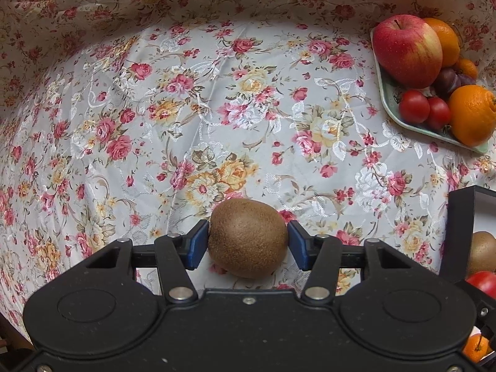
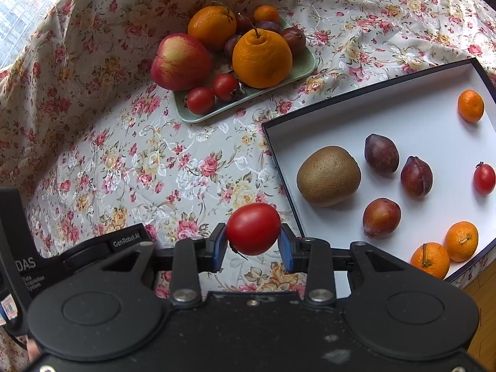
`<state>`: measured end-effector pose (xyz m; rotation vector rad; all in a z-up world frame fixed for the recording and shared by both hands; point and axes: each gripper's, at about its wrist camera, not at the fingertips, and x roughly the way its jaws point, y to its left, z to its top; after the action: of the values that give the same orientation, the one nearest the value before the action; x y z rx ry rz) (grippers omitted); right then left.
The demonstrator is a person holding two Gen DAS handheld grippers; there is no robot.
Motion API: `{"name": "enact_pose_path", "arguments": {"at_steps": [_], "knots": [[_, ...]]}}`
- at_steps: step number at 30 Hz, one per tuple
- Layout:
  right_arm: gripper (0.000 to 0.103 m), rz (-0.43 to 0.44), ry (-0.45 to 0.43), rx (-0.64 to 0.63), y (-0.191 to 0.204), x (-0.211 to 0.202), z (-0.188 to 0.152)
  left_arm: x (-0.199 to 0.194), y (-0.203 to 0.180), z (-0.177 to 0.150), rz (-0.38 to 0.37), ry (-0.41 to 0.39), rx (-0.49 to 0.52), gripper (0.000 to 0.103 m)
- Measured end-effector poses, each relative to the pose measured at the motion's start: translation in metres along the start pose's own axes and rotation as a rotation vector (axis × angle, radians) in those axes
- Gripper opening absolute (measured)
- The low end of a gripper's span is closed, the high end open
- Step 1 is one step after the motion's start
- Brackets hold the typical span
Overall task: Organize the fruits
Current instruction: 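Lift and carry the kiwi in the left tool and tomato in the right tool toward the box, then open the right tool dropping the tomato while the left tool releases the kiwi into the box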
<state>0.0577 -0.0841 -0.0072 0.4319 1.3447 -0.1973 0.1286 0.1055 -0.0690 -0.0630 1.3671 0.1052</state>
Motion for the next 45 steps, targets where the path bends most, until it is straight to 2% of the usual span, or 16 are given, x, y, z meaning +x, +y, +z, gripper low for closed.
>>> {"name": "enact_pose_path", "arguments": {"at_steps": [5, 11, 16, 24, 31, 35, 39, 45], "knots": [[0.037, 0.006, -0.009, 0.014, -0.007, -0.004, 0.003, -0.012, -0.007, 0.0, -0.041, -0.014, -0.01, 0.059], [0.037, 0.001, -0.027, 0.062, -0.028, -0.01, 0.011, -0.038, -0.034, -0.005, -0.071, -0.072, 0.037, 0.059], [0.037, -0.009, -0.048, 0.133, -0.062, -0.017, 0.019, -0.058, -0.066, -0.011, -0.109, -0.107, 0.085, 0.059], [0.037, -0.05, -0.072, 0.285, -0.141, -0.029, 0.028, -0.081, -0.138, -0.019, -0.134, -0.161, 0.21, 0.059], [0.037, -0.09, -0.094, 0.403, -0.213, -0.04, 0.026, -0.08, -0.203, -0.039, -0.202, -0.15, 0.28, 0.059], [0.037, -0.109, -0.093, 0.443, -0.246, -0.043, 0.022, -0.077, -0.237, -0.055, -0.208, -0.158, 0.343, 0.059], [0.037, -0.123, -0.095, 0.482, -0.27, -0.047, 0.016, -0.072, -0.26, -0.065, -0.22, -0.145, 0.374, 0.059], [0.037, -0.147, -0.111, 0.493, -0.285, -0.051, 0.012, -0.069, -0.278, -0.074, -0.216, -0.161, 0.406, 0.059]]}}
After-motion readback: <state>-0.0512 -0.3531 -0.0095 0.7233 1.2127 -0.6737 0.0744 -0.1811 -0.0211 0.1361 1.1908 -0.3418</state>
